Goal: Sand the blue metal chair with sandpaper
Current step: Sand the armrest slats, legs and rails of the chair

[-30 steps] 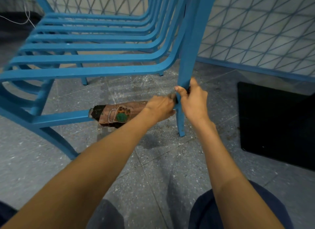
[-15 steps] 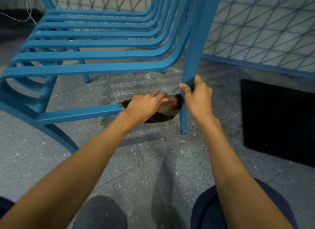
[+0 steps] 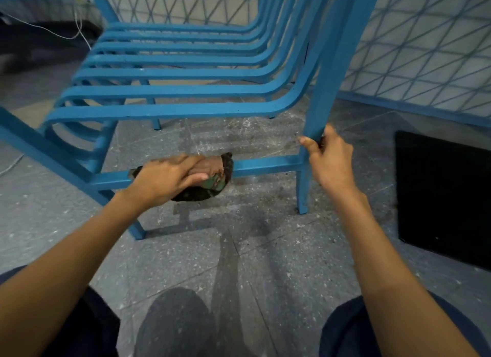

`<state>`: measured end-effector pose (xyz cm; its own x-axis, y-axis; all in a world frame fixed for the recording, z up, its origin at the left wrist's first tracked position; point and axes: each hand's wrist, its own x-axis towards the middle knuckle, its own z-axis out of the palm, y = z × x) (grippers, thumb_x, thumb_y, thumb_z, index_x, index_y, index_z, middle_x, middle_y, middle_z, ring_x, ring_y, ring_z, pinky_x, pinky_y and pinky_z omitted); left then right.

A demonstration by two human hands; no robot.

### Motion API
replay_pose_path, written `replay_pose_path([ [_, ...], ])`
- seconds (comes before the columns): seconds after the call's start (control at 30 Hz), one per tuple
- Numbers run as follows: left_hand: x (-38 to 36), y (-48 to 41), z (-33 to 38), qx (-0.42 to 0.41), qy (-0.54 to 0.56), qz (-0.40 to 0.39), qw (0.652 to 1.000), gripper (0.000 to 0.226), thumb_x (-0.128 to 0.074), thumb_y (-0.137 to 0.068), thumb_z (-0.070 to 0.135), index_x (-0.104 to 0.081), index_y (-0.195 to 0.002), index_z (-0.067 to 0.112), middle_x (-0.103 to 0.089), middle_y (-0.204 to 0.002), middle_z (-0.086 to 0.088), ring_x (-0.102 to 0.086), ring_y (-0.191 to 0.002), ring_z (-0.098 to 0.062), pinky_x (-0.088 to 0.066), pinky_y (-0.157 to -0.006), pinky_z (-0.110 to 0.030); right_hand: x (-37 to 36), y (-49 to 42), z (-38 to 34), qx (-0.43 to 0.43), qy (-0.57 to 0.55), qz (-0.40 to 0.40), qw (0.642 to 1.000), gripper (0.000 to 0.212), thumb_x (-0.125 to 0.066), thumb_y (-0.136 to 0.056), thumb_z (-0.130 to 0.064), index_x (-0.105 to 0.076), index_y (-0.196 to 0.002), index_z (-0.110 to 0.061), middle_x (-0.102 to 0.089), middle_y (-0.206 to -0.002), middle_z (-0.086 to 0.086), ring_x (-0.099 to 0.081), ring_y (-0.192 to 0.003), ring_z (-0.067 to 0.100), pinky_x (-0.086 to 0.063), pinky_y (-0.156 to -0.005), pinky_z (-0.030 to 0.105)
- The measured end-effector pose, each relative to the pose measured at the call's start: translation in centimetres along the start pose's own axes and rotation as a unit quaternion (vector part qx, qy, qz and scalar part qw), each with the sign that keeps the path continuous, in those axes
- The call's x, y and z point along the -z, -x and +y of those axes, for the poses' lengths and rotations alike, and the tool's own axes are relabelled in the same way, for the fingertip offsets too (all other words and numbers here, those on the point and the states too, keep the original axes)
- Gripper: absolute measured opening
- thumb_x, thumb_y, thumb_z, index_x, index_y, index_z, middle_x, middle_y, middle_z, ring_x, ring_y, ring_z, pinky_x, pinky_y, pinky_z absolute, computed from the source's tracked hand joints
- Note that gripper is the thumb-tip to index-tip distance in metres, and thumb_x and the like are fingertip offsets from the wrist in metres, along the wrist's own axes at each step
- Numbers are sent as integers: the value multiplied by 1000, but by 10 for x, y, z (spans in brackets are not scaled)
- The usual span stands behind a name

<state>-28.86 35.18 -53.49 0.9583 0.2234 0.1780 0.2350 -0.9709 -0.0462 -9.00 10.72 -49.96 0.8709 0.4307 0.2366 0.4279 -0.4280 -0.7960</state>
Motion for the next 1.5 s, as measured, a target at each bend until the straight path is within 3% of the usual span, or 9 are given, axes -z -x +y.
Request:
replay_pose_path([
  [0.17,2,-65,62,70,82,-114,988,65,-6,-93,61,-48,-130,28,-66,-101,-11,-59,-79,-24,-39,-63,-30,1,1,-1,-4,0,-1,1000,28,-58,-93,-24,-57,-115,-7,-59,-86,2,-52,-75,11,-33,-55,-1],
  [0.4,-29,-53,108,-62,-61,43,995,52,-44,-92,46,-43,-139,23,-61,-123,-4,-64,-93,-26,-50,-79,-36,5,1,-8,-24,67,-30,997,32,-54,-96,-26,-53,-118,-4,-65,-104,15,-59,-101,30,-37,-71,22],
  [0.57,-16,1,31,-24,-12,57,998,60,-39,-89,58,-40,-141,28,-63,-123,-4,-65,-96,-27,-52,-82,-38,28,6,-26,-128,272,-313,901,33,-56,-93,-33,-63,-108,-4,-66,-105,16,-64,-92,30,-47,-76,33],
  [0.63,-6,5,21,10,9,14,1000,66,-36,-85,65,-42,-140,29,-63,-121,-2,-64,-99,-27,-51,-83,-37,25,12,-40,-55,261,-347,899,33,-58,-92,-36,-68,-100,-5,-69,-96,13,-65,-87,27,-49,-74,34],
  [0.77,6,-4,33,42,138,-20,989,58,-58,-85,50,-43,-137,28,-58,-130,1,-58,-112,-22,-45,-96,-40,-27,23,-74,117,95,-265,953,41,-55,-94,-35,-49,-133,-24,-55,-134,5,-52,-122,21,-41,-102,36],
  [0.97,38,42,-22,182,222,25,957,28,-58,-89,24,-64,-116,23,-64,-120,1,-59,-108,-17,-45,-97,-34,-126,29,-77,201,214,-334,896,78,-49,-76,-75,-25,-144,-44,-31,-153,5,-27,-139,35,-14,-112,61],
  [1.17,68,69,-62,282,238,81,926,20,-59,-91,18,-69,-107,15,-68,-100,2,-60,-89,-11,-43,-87,-23,-150,27,-70,254,224,-300,892,57,-56,-85,-57,-44,-138,-40,-55,-137,-5,-52,-123,26,-35,-102,40],
  [1.33,58,76,-64,308,284,75,905,18,-58,-91,15,-68,-105,14,-70,-98,-2,-65,-85,-14,-51,-80,-22,-165,39,-93,285,148,-308,895,47,-57,-91,-37,-47,-137,-35,-50,-141,-10,-46,-131,20,-34,-110,42],
  [1.5,57,65,-60,299,251,104,915,20,-57,-90,18,-68,-107,17,-68,-105,4,-53,-80,-6,-36,-75,-13,-215,75,-113,384,202,-232,871,54,-59,-88,-17,-47,-138,-31,-51,-141,-7,-44,-131,35,-32,-105,46],
])
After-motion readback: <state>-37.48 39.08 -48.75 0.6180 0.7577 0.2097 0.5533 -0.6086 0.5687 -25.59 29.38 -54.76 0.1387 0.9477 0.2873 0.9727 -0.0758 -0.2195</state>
